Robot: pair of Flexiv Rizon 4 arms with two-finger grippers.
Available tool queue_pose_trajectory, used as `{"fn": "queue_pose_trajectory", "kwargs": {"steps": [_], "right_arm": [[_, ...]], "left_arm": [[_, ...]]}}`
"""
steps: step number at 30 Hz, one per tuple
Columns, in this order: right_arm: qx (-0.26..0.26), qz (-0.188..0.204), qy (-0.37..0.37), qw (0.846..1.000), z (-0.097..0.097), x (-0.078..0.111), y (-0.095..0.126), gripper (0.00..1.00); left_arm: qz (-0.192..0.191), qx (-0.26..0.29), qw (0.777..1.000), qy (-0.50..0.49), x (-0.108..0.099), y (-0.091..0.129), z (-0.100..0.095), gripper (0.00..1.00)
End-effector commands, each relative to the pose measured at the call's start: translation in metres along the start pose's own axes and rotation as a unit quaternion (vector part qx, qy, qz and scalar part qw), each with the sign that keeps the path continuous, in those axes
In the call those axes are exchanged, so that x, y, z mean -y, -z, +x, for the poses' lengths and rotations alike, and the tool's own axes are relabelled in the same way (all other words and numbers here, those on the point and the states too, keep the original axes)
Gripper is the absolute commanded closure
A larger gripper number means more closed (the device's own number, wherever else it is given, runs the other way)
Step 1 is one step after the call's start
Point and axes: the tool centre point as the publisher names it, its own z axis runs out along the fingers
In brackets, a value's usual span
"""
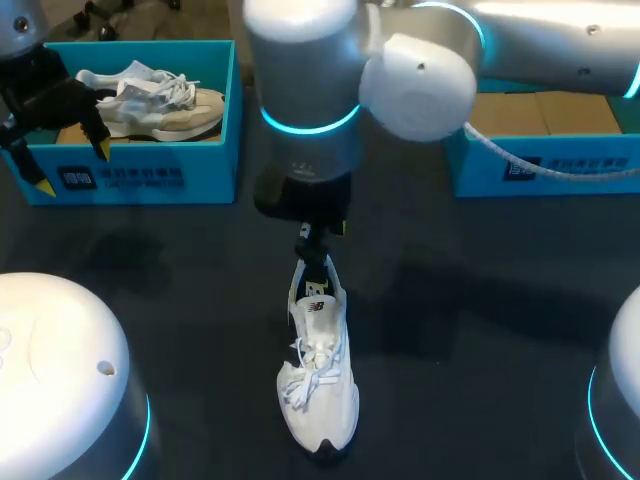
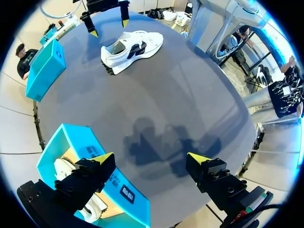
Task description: Take the shoe out of the shoebox, open the shoe tongue, remove and reinsert the insole, then place the shoe into the shoebox
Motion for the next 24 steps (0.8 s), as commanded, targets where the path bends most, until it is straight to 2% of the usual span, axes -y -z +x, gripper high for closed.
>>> {"fn": "queue_pose_trajectory", "kwargs": {"steps": [1, 12, 24], "right_arm": [[0.008, 0.023, 0.008, 1.000, -0.005, -0.014, -0.001, 0.00], [0.028, 0.016, 0.052, 0.998, -0.029, -0.021, -0.030, 0.00], [0.050, 0.008, 0.093, 0.994, -0.040, -0.027, -0.058, 0.00]], "left_arm": [[-0.001, -0.001, 1.000, 0.000, 0.000, 0.001, 0.000, 0.00], [-0.001, -0.001, 1.000, 0.000, 0.000, 0.001, 0.000, 0.00], [-0.001, -0.001, 1.000, 0.000, 0.000, 0.001, 0.000, 0.00]]}}
